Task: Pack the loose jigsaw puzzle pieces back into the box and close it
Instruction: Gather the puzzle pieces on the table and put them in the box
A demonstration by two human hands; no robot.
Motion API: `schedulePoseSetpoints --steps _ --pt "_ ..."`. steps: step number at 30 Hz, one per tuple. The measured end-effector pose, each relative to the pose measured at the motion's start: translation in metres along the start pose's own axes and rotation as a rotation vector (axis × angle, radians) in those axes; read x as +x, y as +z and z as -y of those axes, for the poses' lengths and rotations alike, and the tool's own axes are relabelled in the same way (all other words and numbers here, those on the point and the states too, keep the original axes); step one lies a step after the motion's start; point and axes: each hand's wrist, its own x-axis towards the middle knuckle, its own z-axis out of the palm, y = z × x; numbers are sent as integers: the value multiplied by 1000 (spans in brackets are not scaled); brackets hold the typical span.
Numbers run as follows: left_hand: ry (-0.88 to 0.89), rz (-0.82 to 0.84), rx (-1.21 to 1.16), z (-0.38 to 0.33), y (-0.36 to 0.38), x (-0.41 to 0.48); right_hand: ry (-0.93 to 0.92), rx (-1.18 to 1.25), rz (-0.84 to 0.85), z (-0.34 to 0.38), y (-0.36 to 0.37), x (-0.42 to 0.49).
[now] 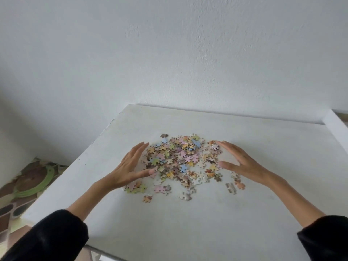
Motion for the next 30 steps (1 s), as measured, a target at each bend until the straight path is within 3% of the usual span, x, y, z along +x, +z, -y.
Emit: schedulePoseSetpoints --steps 3,9,18,25,30 --pt "31 44 -9 4 0 -24 17 -58 78 -7 -2 -33" --pt "215 40 144 -23 23 -38 -38 -403 125 5 23 -44" --pt "121 -121 199 -44 46 -13 -40 -412 -12 27 51 -11" --pt "138 -210 118 -44 32 11 -65 -208 -115 42 38 25" --pt "68 -96 149 -49 28 32 -83 -241 -10 56 31 71"
